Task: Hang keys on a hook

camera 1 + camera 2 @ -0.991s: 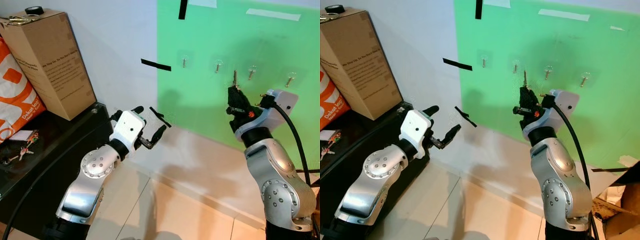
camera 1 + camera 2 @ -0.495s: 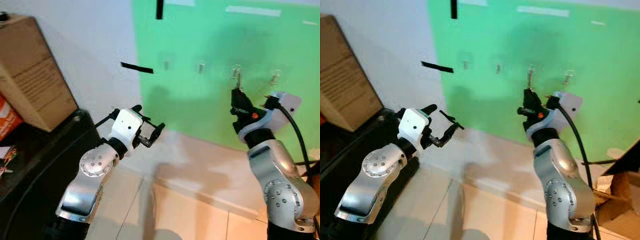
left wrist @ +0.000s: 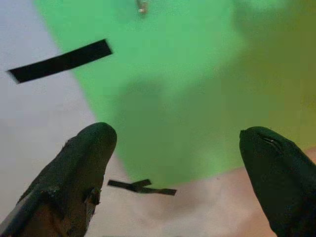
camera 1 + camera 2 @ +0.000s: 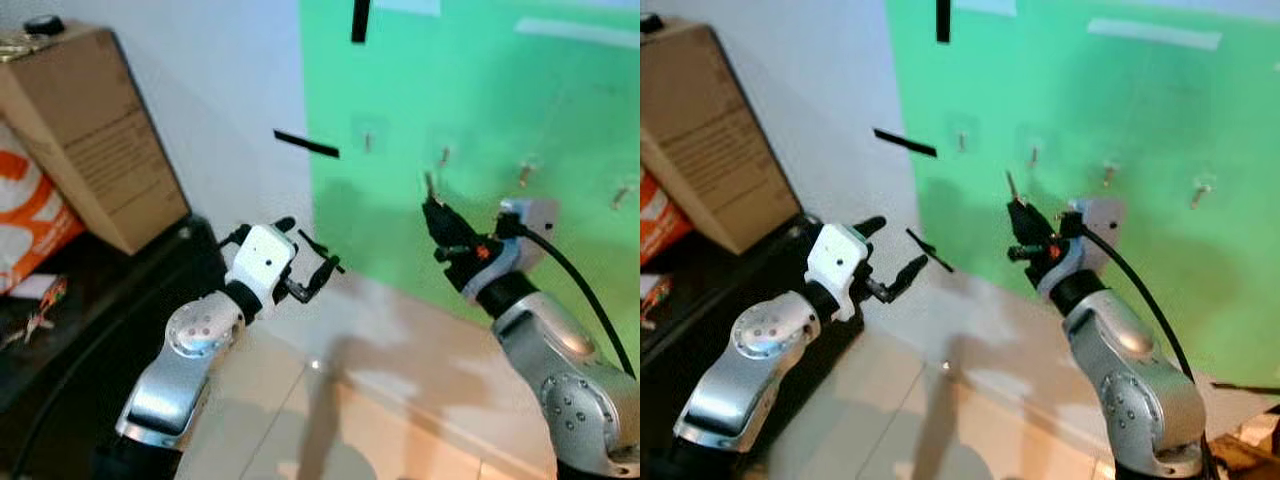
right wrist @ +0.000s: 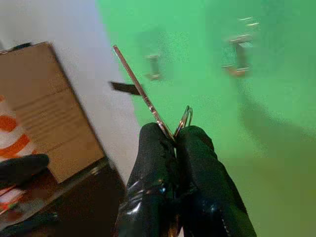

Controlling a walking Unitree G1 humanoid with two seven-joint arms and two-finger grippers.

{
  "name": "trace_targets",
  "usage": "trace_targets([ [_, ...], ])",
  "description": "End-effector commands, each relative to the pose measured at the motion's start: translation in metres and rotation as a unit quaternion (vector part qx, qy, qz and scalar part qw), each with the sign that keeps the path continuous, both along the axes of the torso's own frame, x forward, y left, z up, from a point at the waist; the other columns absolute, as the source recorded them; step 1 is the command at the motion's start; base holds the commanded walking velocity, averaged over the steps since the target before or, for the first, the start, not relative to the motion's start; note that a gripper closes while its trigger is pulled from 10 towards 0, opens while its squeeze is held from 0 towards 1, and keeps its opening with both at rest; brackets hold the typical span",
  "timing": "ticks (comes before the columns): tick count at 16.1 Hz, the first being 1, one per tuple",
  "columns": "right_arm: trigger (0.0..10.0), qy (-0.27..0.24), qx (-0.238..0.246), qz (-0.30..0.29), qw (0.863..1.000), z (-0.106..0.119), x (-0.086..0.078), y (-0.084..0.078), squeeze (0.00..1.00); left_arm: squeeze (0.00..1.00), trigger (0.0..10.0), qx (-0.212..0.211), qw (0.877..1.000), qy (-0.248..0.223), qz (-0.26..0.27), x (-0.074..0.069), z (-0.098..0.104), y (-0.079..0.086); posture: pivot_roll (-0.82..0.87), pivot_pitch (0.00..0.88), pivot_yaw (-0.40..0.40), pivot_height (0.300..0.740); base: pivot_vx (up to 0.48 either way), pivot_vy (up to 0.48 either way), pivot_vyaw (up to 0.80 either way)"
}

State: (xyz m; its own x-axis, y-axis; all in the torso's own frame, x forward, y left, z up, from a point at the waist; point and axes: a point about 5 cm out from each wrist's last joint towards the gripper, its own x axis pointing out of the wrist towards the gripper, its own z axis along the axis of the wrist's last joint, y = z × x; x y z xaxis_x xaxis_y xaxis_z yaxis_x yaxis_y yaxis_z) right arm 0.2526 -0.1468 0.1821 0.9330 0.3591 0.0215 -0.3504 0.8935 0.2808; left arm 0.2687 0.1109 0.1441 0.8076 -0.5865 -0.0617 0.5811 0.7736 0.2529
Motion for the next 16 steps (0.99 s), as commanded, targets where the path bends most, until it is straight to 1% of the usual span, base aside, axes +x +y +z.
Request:
trace_targets([
  [1,10.0,-0.014,0.007,0.021,1.0,0.007,0.0,0.007,0.0,0.31,10.0,0.008,1.0,-0.003,0.012,0.0,0.0,0.008,-0.01,0.0,0.051,0.74,0.0,0.0,0.0],
  [3,10.0,-0.018,0.016,0.018,1.0,0.01,0.003,0.006,0.0,0.31,10.0,0.008,1.0,-0.004,0.014,0.001,0.001,0.009,-0.01,0.0,0.053,0.74,0.0,0.0,0.0],
  [4,10.0,-0.019,0.051,0.018,0.998,0.013,0.004,0.007,0.0,0.31,10.0,0.009,1.0,-0.005,0.013,0.001,0.001,0.01,-0.01,0.0,0.06,0.74,0.0,0.0,0.0],
  [5,10.0,-0.02,0.108,0.034,0.993,0.018,0.005,0.01,0.0,0.31,10.0,0.008,1.0,-0.004,0.009,0.0,0.002,0.01,-0.01,0.0,0.061,0.74,0.0,0.0,0.0],
  [6,10.0,-0.017,0.18,0.082,0.98,0.025,0.003,0.014,0.0,0.32,10.0,0.008,1.0,-0.001,-0.001,-0.001,0.002,0.009,-0.02,0.0,0.064,0.74,0.0,0.0,0.0],
  [7,10.0,-0.014,0.247,0.142,0.958,0.031,-0.002,0.019,0.0,0.32,10.0,0.005,1.0,0.003,-0.011,-0.002,0.002,0.009,-0.02,0.0,0.062,0.74,0.0,0.0,0.0],
  [8,10.0,-0.017,0.282,0.168,0.944,0.034,-0.006,0.02,0.0,0.32,10.0,0.003,1.0,0.004,-0.015,-0.002,0.002,0.009,-0.02,0.0,0.062,0.74,0.0,0.0,0.0],
  [9,10.0,-0.022,0.362,0.215,0.907,0.041,-0.012,0.022,0.0,0.32,10.0,0.001,1.0,0.009,-0.025,-0.004,0.002,0.009,-0.01,0.0,0.057,0.74,0.0,0.0,0.0],
  [10,10.0,-0.019,0.376,0.222,0.899,0.042,-0.013,0.022,0.0,0.32,10.0,0.004,1.0,0.01,-0.029,-0.006,0.001,0.009,-0.01,0.0,0.054,0.74,0.0,0.0,0.0],
  [11,10.0,-0.016,0.375,0.229,0.898,0.041,-0.014,0.023,0.0,0.32,10.0,0.004,1.0,0.01,-0.029,-0.007,0.001,0.009,-0.01,0.0,0.052,0.74,0.0,0.0,0.0],
  [13,10.0,-0.002,0.379,0.247,0.892,0.041,-0.016,0.024,0.0,0.33,10.0,0.004,0.999,0.011,-0.03,-0.009,0.0,0.01,-0.01,0.0,0.047,0.74,0.0,0.0,0.0],
  [14,10.0,0.006,0.369,0.252,0.895,0.041,-0.016,0.025,0.0,0.33,10.0,0.004,0.999,0.013,-0.032,-0.01,0.0,0.01,0.0,0.0,0.047,0.74,0.0,0.0,0.0],
  [15,10.0,0.018,0.321,0.225,0.92,0.036,-0.008,0.028,0.0,0.33,10.0,0.004,0.999,0.013,-0.034,-0.01,0.0,0.01,0.0,0.0,0.047,0.74,0.0,0.0,0.0],
  [16,10.0,0.04,0.254,0.179,0.95,0.026,0.007,0.031,0.0,0.33,10.0,0.005,0.999,0.013,-0.037,-0.01,0.001,0.01,0.0,0.0,0.049,0.74,0.0,0.0,0.0],
])
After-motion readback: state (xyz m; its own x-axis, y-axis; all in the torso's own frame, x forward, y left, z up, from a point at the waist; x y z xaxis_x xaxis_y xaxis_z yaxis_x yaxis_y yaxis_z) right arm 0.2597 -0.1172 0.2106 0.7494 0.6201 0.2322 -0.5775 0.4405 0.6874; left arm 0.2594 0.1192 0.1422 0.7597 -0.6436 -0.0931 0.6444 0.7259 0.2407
